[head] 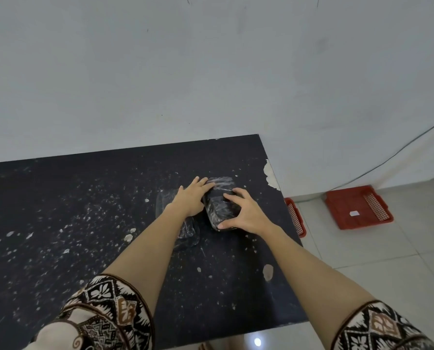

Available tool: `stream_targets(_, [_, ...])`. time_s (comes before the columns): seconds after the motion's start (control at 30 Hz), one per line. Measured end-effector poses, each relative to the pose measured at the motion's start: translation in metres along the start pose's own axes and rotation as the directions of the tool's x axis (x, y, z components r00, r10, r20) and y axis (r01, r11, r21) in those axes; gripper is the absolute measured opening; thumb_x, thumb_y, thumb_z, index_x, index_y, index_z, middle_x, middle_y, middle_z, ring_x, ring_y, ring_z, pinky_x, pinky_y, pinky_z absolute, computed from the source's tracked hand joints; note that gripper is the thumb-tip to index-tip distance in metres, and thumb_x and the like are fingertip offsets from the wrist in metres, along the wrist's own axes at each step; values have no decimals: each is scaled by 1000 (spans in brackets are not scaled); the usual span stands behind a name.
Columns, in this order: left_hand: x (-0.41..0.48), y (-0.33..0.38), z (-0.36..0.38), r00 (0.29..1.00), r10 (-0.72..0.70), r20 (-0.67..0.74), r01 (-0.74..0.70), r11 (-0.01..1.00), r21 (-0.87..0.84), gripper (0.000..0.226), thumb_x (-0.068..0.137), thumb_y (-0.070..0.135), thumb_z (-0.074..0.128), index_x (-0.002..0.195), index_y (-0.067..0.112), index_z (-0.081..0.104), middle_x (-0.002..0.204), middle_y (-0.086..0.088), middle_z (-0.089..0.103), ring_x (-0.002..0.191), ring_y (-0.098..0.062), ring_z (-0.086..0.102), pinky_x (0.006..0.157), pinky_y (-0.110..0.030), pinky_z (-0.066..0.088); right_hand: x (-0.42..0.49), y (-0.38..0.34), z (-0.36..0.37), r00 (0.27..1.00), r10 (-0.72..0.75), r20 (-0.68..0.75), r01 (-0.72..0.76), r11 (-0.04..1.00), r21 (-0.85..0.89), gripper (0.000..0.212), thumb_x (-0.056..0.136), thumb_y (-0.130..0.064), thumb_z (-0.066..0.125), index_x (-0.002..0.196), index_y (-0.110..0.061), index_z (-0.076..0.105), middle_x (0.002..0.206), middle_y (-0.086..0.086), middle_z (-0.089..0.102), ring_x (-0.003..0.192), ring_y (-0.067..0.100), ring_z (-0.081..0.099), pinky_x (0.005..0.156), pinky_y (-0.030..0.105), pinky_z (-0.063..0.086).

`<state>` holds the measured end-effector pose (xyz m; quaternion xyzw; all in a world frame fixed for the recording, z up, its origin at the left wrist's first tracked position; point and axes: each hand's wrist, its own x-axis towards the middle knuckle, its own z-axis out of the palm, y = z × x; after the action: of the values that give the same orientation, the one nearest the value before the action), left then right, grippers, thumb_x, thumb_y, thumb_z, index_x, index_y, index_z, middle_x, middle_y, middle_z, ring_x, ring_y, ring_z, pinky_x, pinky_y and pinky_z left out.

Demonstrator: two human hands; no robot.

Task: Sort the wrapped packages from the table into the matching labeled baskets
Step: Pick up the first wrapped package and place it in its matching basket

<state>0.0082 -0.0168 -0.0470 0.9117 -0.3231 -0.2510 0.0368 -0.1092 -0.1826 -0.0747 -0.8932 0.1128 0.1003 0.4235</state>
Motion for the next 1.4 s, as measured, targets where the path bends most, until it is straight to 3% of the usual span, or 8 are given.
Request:
stream_targets(0.17, [6,1,-7,998,25,-64,-27,999,-34,85,87,12,64,156,26,17,166,1,6,155,-23,0,119,-59,16,8,-4,-19,996,50,-69,-41,992,120,94,47,-62,81,133,-33,56,151,-9,39,140,15,34,114,40,27])
stream_targets(0.3, [11,2,-11,990,47,-136,-54,997,-49,67,95,14,55,153,23,23,164,-1,16,154,-25,8,117,-58,27,12,-9,-28,988,104,-114,-75,968,239,83,50,-64,79,125,-35,62,147,-7,48,133,15,43,106,31,31])
stream_targets(0.57, [12,1,-26,980,41,-192,-71,986,-149,57,100,26,47,151,15,26,162,-8,19,152,-29,17,117,-55,29,8,-11,-36,952,117,-282,9,912,409,39,82,-49,65,117,-31,65,126,-5,60,113,10,53,97,26,44])
stream_targets(0.67, [14,5,-34,978,70,-199,-94,989,-114,51,100,30,45,148,15,33,153,-9,33,143,-28,30,112,-55,34,9,-8,-35,938,168,-304,-20,900,435,23,92,-40,56,110,-30,65,116,-7,63,108,10,55,90,22,46])
stream_targets(0.83, [14,19,-35,971,76,-229,-119,977,-179,44,100,31,47,141,15,49,133,-12,51,126,-29,47,106,-44,42,6,-8,-29,922,242,-302,-50,848,528,26,94,-46,44,107,-36,64,105,-15,62,99,5,57,75,18,42])
stream_targets(1.07, [13,30,-40,958,49,-283,-126,957,-263,42,94,32,59,131,13,62,120,-15,61,113,-30,57,97,-34,44,4,-4,-42,916,202,-347,-18,884,467,35,92,-41,55,126,-35,57,123,-2,60,112,14,56,89,28,51])
stream_targets(1.27, [8,31,-39,939,-108,-327,-46,903,-428,51,86,34,69,128,4,64,127,-16,60,120,-28,55,100,-33,42,6,-1,-48,894,237,-381,-27,876,481,29,93,-40,55,118,-30,66,118,-9,63,112,12,57,98,34,50])
stream_targets(1.4, [0,26,-29,898,-313,-308,27,738,-674,50,81,29,76,120,-1,66,119,-17,68,104,-28,64,87,-36,50,4,0,-53,868,311,-387,-52,832,552,34,92,-42,56,117,-21,68,112,-6,68,110,15,61,93,29,49])
